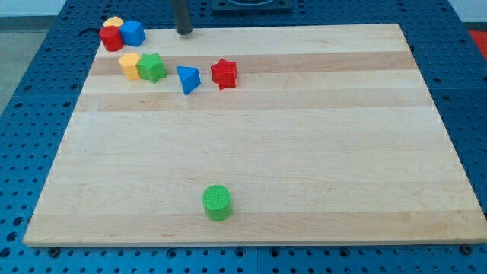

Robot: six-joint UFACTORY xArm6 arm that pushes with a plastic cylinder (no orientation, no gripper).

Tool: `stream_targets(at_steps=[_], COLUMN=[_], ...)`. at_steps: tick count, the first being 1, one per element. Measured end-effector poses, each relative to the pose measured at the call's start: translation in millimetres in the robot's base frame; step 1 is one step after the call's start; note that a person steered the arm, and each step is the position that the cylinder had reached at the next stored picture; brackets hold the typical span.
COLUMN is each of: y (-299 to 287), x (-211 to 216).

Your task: Nudge the group of blocks left a bit

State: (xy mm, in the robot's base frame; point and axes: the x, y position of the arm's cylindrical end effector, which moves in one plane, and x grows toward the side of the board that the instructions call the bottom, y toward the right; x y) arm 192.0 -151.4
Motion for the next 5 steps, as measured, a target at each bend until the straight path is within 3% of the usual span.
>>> stream_targets(at_steps=[2, 4, 5], y=[-18, -23, -16], x=[0, 26, 0])
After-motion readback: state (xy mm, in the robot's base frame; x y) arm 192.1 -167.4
